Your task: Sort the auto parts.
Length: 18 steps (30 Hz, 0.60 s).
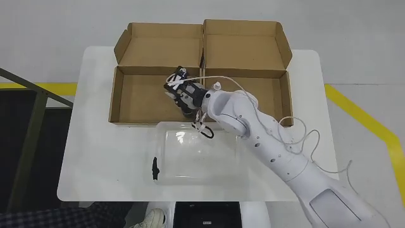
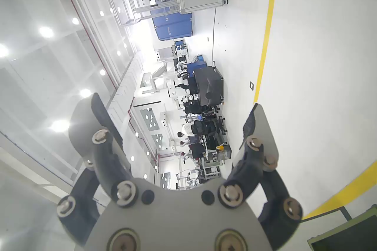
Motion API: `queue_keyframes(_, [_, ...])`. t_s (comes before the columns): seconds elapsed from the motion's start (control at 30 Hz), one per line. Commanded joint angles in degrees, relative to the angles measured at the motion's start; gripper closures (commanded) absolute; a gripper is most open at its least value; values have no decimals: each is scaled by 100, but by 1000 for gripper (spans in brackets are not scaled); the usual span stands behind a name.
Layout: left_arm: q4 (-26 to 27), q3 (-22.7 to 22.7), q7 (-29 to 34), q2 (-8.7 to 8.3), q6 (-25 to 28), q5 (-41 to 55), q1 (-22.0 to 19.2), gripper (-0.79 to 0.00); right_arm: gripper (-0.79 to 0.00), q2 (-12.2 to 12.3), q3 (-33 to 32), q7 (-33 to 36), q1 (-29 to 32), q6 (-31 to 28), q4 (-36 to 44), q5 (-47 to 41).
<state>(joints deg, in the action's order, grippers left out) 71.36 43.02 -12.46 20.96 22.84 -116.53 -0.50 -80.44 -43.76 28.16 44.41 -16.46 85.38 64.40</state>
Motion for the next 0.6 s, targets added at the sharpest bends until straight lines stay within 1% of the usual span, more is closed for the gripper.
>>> queue_keyframes(0.0, [0, 0, 0, 0, 0, 0, 0, -785, -351, 69, -137, -139, 221, -141, 274, 166])
queue_keyframes(0.13, [0, 0, 0, 0, 0, 0, 0, -785, -376, 249, -543, -509, 817, -429, 884, 567])
queue_keyframes(0.2, [0, 0, 0, 0, 0, 0, 0, -785, -406, 341, -797, -695, 1148, -515, 1179, 758])
queue_keyframes(0.23, [0, 0, 0, 0, 0, 0, 0, -785, -483, 385, -925, -799, 1321, -550, 1333, 858])
queue_keyframes(0.27, [0, 0, 0, 0, 0, 0, 0, -785, -517, 428, -1061, -905, 1497, -574, 1474, 941])
queue_keyframes(0.33, [0, 0, 0, 0, 0, 0, 0, -785, -616, 511, -1337, -1100, 1844, -619, 1751, 1130])
queue_keyframes(0.47, [0, 0, 0, 0, 0, 0, 0, -785, -785, 654, -1910, -1445, 2497, -715, 2209, 1333])
queue_keyframes(0.57, [0, 0, 0, 0, 0, 0, 0, -785, -785, 740, -2315, -1703, 2926, -760, 2495, 1449])
